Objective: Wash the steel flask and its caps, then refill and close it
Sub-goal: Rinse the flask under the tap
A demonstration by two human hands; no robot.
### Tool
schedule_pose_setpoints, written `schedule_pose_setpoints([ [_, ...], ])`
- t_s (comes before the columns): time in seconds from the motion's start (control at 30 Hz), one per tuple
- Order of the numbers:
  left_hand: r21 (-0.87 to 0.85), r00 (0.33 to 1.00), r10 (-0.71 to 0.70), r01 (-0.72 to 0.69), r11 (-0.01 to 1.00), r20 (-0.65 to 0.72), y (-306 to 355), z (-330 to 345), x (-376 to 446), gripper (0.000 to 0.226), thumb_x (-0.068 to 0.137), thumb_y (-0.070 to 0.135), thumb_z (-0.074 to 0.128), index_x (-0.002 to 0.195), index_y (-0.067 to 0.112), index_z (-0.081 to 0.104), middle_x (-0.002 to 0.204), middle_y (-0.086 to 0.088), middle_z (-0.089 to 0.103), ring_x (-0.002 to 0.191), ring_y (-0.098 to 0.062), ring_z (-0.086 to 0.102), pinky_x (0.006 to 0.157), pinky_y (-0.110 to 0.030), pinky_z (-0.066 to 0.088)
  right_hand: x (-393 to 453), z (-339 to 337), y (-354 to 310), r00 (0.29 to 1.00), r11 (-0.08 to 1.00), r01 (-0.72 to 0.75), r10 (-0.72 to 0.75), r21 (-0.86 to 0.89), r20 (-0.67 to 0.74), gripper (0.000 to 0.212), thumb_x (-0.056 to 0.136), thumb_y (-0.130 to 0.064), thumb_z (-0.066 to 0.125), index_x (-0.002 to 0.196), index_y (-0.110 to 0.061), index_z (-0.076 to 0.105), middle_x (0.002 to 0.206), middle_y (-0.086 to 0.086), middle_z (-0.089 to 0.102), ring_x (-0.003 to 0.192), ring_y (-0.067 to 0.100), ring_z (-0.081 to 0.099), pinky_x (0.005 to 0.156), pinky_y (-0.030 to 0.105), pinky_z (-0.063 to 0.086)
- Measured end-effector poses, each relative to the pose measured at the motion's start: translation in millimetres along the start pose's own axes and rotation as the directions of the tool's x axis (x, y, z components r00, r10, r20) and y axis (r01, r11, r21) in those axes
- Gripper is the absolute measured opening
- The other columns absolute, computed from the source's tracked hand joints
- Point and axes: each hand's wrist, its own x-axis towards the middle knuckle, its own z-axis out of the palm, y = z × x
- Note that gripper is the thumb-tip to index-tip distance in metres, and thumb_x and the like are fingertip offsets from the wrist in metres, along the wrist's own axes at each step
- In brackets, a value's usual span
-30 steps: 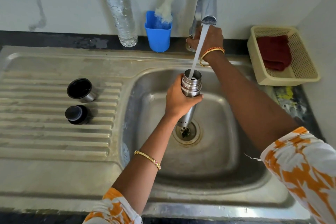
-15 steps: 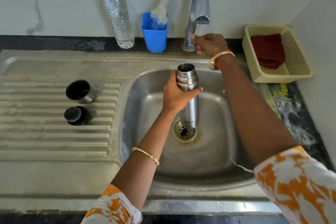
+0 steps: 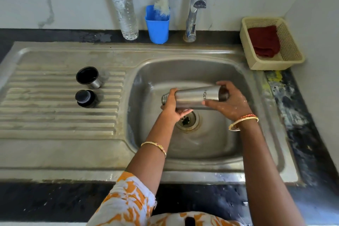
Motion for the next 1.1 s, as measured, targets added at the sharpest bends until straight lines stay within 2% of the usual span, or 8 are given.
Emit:
schedule_pose_setpoints([
  [0.2, -0.113, 0.978, -0.074, 0.098, 0.989, 0.196, -15, 2, -21, 0.063, 0.086, 0.054, 0.062, 0.105, -0.005, 0.055, 0.091, -0.022, 0.066, 0.071, -0.032, 0.07, 0.067, -0.038, 0.06, -20, 9, -51, 0.89, 0.914, 0.389, -0.405, -0.116, -0.209, 0.069, 0.058, -0.041, 0.08, 0.12, -0.019, 0.056, 0.111, 0.006, 0.061, 0.1, 0.025, 0.058, 0.088, 0.041, 0.05],
  [0.33, 0.065, 0.96, -0.13, 0.117, 0.991, 0.25, -15, -11, -27, 0.091, 0.081, 0.075, 0.046, 0.121, -0.006, 0.05, 0.119, -0.026, 0.062, 0.088, -0.038, 0.068, 0.073, -0.043, 0.058, -27, 7, -72, 0.798, 0.842, 0.53, -0.536, -0.103, -0.275, 0.072, 0.056, -0.044, 0.078, 0.121, -0.02, 0.06, 0.108, 0.002, 0.065, 0.099, 0.021, 0.06, 0.089, 0.047, 0.049],
  [0.53, 0.263, 0.988, -0.062, 0.024, 0.965, 0.138, -2, -33, -31, 0.08, 0.086, 0.07, 0.045, 0.134, 0.005, 0.048, 0.124, -0.023, 0.054, 0.099, -0.037, 0.06, 0.075, -0.047, 0.052, -22, 6, -67, 0.893, 0.864, 0.398, -0.287, 0.309, -0.348, 0.068, 0.057, -0.021, 0.088, 0.12, -0.023, 0.064, 0.114, -0.003, 0.066, 0.103, 0.003, 0.06, 0.085, 0.015, 0.049],
  [0.63, 0.264, 0.991, -0.037, 0.0, 0.965, 0.132, 1, -50, -31, 0.082, 0.087, 0.074, 0.038, 0.141, 0.012, 0.042, 0.132, -0.022, 0.05, 0.105, -0.038, 0.056, 0.086, -0.049, 0.048, -19, 6, -60, 0.926, 0.844, 0.272, -0.099, 0.462, -0.365, 0.06, 0.059, -0.016, 0.087, 0.115, -0.023, 0.067, 0.112, -0.006, 0.068, 0.105, 0.004, 0.061, 0.088, 0.016, 0.05],
  [0.8, 0.243, 0.996, 0.012, -0.034, 0.97, 0.088, 5, -64, -37, 0.086, 0.088, 0.073, 0.037, 0.154, 0.021, 0.019, 0.154, -0.022, 0.025, 0.134, -0.041, 0.039, 0.097, -0.052, 0.041, -22, 6, -57, 0.902, 0.884, 0.262, -0.081, 0.387, -0.424, 0.064, 0.056, -0.021, 0.087, 0.116, -0.024, 0.067, 0.112, -0.002, 0.066, 0.098, 0.001, 0.061, 0.087, 0.011, 0.048],
  [0.93, 0.254, 0.995, 0.02, -0.044, 0.966, 0.097, 4, -65, -42, 0.078, 0.091, 0.069, 0.038, 0.151, 0.022, 0.025, 0.154, -0.021, 0.027, 0.135, -0.041, 0.038, 0.101, -0.053, 0.038, -25, 8, -61, 0.86, 0.906, 0.311, -0.14, 0.287, -0.49, 0.065, 0.046, -0.039, 0.077, 0.11, -0.038, 0.066, 0.107, 0.001, 0.066, 0.1, 0.015, 0.062, 0.094, 0.038, 0.05],
  [1.03, 0.266, 0.996, 0.019, -0.043, 0.963, 0.092, 3, -66, -43, 0.07, 0.093, 0.064, 0.039, 0.146, 0.018, 0.033, 0.151, -0.023, 0.032, 0.133, -0.041, 0.041, 0.102, -0.054, 0.038, -28, 7, -65, 0.838, 0.901, 0.341, -0.16, 0.27, -0.522, 0.064, 0.046, -0.04, 0.074, 0.109, -0.036, 0.066, 0.106, 0.002, 0.065, 0.1, 0.017, 0.061, 0.094, 0.041, 0.05],
  [1.1, 0.269, 0.995, 0.024, -0.05, 0.962, 0.101, 3, -67, -43, 0.068, 0.095, 0.062, 0.039, 0.146, 0.017, 0.034, 0.15, -0.023, 0.034, 0.132, -0.041, 0.041, 0.102, -0.054, 0.038, -26, 3, -63, 0.842, 0.895, 0.342, -0.156, 0.287, -0.517, 0.062, 0.047, -0.035, 0.075, 0.108, -0.035, 0.066, 0.108, 0.002, 0.065, 0.097, 0.01, 0.061, 0.093, 0.03, 0.05],
])
